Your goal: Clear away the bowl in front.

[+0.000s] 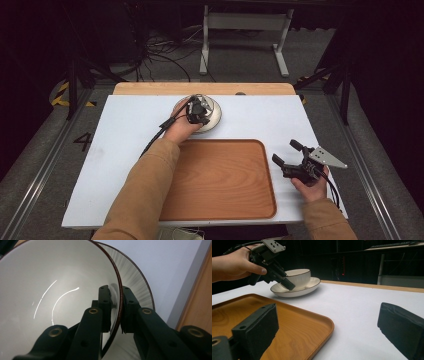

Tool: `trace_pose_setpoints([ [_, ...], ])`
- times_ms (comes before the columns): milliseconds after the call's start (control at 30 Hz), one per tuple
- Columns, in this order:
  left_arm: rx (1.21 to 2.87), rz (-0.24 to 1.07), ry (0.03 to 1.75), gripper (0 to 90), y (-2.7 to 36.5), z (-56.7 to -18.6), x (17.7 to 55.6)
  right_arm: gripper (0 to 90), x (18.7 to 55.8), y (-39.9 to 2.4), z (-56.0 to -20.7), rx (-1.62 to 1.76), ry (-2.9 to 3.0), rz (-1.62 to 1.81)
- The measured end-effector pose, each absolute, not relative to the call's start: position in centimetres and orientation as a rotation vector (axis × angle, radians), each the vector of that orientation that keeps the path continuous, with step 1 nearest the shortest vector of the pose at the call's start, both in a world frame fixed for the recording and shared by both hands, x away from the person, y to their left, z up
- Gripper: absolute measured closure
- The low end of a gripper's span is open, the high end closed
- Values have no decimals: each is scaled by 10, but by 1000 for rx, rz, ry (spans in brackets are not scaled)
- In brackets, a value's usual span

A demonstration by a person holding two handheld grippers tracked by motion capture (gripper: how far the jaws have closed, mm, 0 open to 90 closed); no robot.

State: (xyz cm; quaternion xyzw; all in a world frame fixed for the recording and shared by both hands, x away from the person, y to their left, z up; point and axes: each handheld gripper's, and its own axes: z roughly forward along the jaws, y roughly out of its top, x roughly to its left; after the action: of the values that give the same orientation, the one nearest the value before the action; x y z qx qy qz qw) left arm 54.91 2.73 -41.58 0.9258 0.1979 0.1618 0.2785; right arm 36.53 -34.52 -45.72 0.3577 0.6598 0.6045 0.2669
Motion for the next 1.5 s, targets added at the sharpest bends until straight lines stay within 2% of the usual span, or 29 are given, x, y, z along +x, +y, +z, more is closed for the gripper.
trace_pose_setpoints([
  [667, 2544, 477, 583, 823, 23, -405, 544, 38, 366, -346, -457, 968, 1781, 1627],
  [1500, 2526, 450, 527, 819, 39, -358, 517, 38, 366, -346, -457, 975, 1779, 1632],
])
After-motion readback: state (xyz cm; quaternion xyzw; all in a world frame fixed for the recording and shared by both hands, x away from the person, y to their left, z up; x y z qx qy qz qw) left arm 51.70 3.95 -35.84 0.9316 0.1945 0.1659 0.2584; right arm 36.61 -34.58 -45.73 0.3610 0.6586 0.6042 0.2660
